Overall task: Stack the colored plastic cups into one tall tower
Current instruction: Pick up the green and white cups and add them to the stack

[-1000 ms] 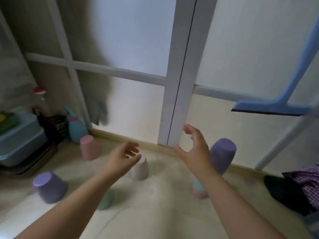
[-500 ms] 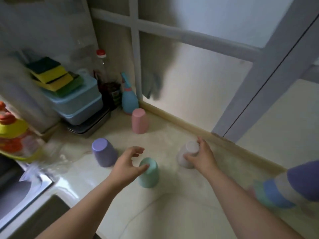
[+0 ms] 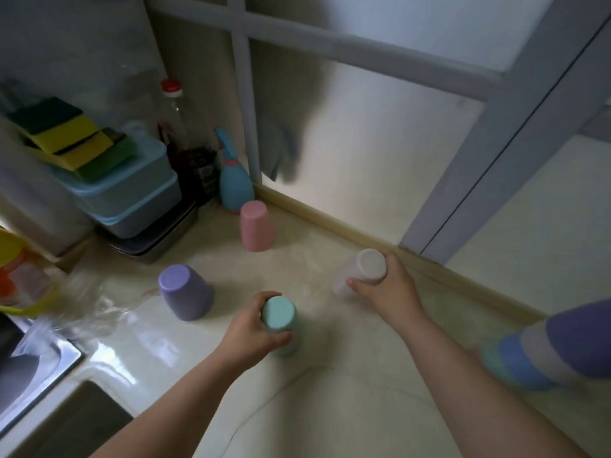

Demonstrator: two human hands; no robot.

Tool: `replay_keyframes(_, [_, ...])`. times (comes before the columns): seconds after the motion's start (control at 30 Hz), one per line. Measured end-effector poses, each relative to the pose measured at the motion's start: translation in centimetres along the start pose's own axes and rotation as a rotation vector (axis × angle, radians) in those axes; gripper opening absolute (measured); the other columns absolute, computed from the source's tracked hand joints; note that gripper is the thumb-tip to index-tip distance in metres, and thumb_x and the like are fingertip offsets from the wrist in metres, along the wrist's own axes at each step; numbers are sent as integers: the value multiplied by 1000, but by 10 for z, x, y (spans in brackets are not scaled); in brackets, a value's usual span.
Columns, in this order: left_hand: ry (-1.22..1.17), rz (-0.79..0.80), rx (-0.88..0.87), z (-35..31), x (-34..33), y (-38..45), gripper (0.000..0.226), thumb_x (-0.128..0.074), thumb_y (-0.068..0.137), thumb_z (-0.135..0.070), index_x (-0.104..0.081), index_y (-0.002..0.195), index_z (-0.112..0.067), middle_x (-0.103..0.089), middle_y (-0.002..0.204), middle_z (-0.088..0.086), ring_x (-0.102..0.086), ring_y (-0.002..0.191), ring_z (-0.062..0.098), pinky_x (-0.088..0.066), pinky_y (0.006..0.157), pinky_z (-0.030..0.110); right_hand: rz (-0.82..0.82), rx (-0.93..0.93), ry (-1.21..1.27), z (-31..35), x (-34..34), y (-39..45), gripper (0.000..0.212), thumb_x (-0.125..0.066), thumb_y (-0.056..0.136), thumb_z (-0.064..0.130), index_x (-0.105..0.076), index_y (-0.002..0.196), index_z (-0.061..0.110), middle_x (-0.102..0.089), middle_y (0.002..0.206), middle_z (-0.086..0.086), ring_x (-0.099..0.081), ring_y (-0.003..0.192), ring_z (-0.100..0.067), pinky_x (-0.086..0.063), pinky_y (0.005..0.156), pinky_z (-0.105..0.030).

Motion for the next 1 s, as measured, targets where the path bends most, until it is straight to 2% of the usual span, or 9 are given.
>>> replay_keyframes(0.07, [-40, 5, -9, -15, -2, 5, 66, -77, 53, -25, -48, 112, -28, -59, 106, -2, -57, 96, 15, -45, 78, 22, 14, 25, 36, 15, 10, -7, 64, -82, 61, 21, -49, 116, 21, -58, 113, -3, -54, 103, -21, -43, 86, -30])
replay_keyframes(0.13, [-91, 15, -54, -47, -7, 12, 67, -80, 58, -18, -44, 115, -24, -55, 104, -5, -54, 94, 10, -44, 74, 18, -35, 70, 55, 34, 37, -18, 69, -82, 61, 21, -45, 119, 23, -56, 115, 0, -52, 104, -18, -43, 88, -30])
replay_keyframes(0.2, [-136, 19, -127, -91, -10, 19, 60, -80, 61, -14, -45, 107, -27, -53, 100, -10, -53, 94, 9, -45, 73, 20, -126, 125, 63, 55, 79, -30, 69, -83, 60, 22, -42, 115, 24, -54, 109, 4, -51, 99, -16, -42, 81, -25])
replay_keyframes(0.3, [-182, 73, -292, -172, -22, 26, 49, -80, 59, -24, -48, 94, -36, -57, 100, -9, -56, 93, 10, -49, 75, 28, -267, 194, 58, 84, 153, -54, 64, -82, 60, 26, -37, 106, 31, -51, 95, 16, -50, 87, -9, -37, 64, -11])
replay_keyframes(0.37, [-231, 133, -407, -229, -38, 22, 50, -77, 57, -26, -50, 98, -33, -59, 103, -6, -57, 94, 13, -50, 77, 29, -373, 247, 58, 97, 207, -72, 63, -81, 61, 28, -38, 106, 32, -48, 91, 25, -50, 82, -1, -40, 63, -8])
replay_keyframes(0.47, [-280, 231, -550, -305, -70, 8, 51, -75, 56, -28, -54, 101, -36, -62, 104, -5, -59, 95, 17, -49, 76, 30, -515, 287, 75, 104, 278, -103, 58, -80, 62, 28, -42, 106, 32, -51, 93, 26, -51, 83, 11, -39, 67, 0])
replay_keyframes(0.63, [-365, 410, -680, -394, -127, -24, 51, -76, 56, -28, -56, 102, -37, -63, 103, -4, -59, 97, 20, -53, 80, 34, -697, 289, 46, 96, 356, -154, 58, -77, 67, 28, -45, 115, 31, -53, 100, 26, -54, 93, 1, -45, 74, -15])
replay_keyframes(0.87, [-243, 509, -704, -410, -208, -46, 53, -79, 63, -21, -54, 108, -29, -59, 101, -12, -55, 89, 6, -48, 68, 16, -779, 186, 37, 54, 389, -190, 59, -76, 68, 28, -44, 117, 33, -49, 102, 28, -51, 94, 3, -45, 77, -25])
replay_keyframes(1.0, [-157, 544, -665, -377, -240, -42, 52, -80, 58, -24, -54, 103, -28, -62, 102, -7, -57, 94, 13, -49, 75, 25, -824, 109, 67, 31, 394, -202, 60, -77, 67, 27, -39, 113, 36, -47, 99, 27, -51, 91, -4, -44, 81, -31])
Point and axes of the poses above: each hand's wrist, its own y-axis towards the middle knuckle, its own x-axis out of the back of the hand, z = x × y, the point moved 8 cm from there along y, towards the middle knuckle
